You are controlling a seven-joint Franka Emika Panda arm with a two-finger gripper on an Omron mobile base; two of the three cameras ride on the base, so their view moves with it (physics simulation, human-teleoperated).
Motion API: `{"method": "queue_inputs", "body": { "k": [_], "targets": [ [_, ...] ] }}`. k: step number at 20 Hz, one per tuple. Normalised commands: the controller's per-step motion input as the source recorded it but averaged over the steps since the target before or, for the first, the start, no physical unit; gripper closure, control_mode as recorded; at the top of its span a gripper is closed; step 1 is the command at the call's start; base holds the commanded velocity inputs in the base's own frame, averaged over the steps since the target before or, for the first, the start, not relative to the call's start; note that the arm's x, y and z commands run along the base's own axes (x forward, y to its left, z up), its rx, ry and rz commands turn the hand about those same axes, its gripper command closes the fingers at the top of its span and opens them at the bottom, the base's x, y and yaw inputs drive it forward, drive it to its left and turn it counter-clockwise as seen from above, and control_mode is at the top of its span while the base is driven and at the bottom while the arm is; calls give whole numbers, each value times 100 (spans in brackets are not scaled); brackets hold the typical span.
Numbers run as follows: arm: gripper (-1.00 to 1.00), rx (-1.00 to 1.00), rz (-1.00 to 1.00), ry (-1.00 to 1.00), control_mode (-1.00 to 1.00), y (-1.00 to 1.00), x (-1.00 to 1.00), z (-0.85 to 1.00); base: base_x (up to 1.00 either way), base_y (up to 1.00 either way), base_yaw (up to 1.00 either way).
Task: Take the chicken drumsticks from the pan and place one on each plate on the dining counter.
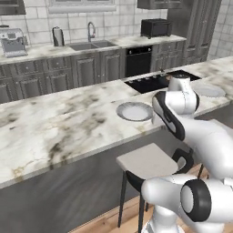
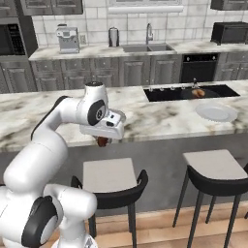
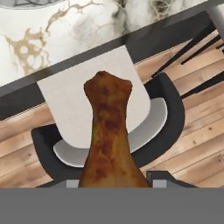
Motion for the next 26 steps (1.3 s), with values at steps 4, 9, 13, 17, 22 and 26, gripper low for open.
{"method": "queue_inputs", "body": {
  "k": [4,9,13,17,22,26],
  "targets": [
    [100,0,0,0,100,0,0,0,1,1,0],
    [100,0,0,0,100,0,0,0,2,0,0],
    [100,4,0,0,-100,-10,16,0,3,0,0],
    [100,11,0,0,-100,-20,44,0,0,0,0],
    [100,22,6,-9,-100,-4,90,1,0,0,0],
    [100,21,16,-22,-100,18,81,13,0,0,0]
  ]
}}
